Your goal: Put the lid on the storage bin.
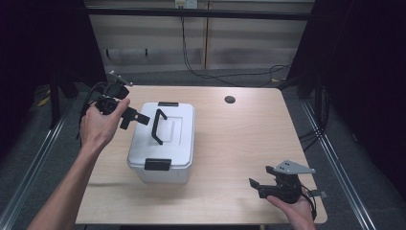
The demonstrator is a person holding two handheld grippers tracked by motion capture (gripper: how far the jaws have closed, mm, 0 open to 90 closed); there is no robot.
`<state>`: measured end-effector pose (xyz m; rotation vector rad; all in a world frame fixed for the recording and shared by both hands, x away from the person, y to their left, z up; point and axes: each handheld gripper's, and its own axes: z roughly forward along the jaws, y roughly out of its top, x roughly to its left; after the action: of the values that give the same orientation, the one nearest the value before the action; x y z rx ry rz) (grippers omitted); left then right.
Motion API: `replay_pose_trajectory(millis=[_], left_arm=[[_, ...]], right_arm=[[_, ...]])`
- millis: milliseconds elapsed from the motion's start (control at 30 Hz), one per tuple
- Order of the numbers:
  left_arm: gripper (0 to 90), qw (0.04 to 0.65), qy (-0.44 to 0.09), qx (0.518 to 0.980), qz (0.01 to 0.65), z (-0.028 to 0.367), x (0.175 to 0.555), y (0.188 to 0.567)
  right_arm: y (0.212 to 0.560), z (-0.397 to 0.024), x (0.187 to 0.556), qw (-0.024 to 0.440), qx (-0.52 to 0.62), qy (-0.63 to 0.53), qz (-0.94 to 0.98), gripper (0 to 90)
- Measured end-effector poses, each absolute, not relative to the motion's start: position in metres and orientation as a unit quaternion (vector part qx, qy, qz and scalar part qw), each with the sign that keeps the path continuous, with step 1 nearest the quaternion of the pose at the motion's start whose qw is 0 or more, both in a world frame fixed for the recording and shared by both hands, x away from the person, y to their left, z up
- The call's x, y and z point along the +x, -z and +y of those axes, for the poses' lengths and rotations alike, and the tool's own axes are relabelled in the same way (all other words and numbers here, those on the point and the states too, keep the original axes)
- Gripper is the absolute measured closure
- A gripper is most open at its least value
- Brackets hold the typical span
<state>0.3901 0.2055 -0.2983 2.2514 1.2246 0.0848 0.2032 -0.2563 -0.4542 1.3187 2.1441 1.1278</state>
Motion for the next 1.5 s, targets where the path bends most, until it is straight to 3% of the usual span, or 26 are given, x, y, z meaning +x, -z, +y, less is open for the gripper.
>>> replay_pose_trajectory(millis=[233,767,1133,1500], left_arm=[[20.0,0.318,-0.067,0.833,0.448,0.221,0.376,0.302],[20.2,0.365,-0.078,0.829,0.416,0.262,0.339,0.327],[19.0,0.408,-0.072,0.805,0.425,0.304,0.311,0.363],[18.3,0.425,-0.076,0.792,0.431,0.322,0.288,0.400]], right_arm=[[0.454,-0.256,0.203,0.191,0.470,-0.400,0.763,20.8],[0.454,-0.257,0.202,0.193,0.472,-0.402,0.760,20.8],[0.454,-0.257,0.202,0.193,0.476,-0.401,0.759,20.8],[0.454,-0.257,0.201,0.199,0.476,-0.398,0.758,20.4]])
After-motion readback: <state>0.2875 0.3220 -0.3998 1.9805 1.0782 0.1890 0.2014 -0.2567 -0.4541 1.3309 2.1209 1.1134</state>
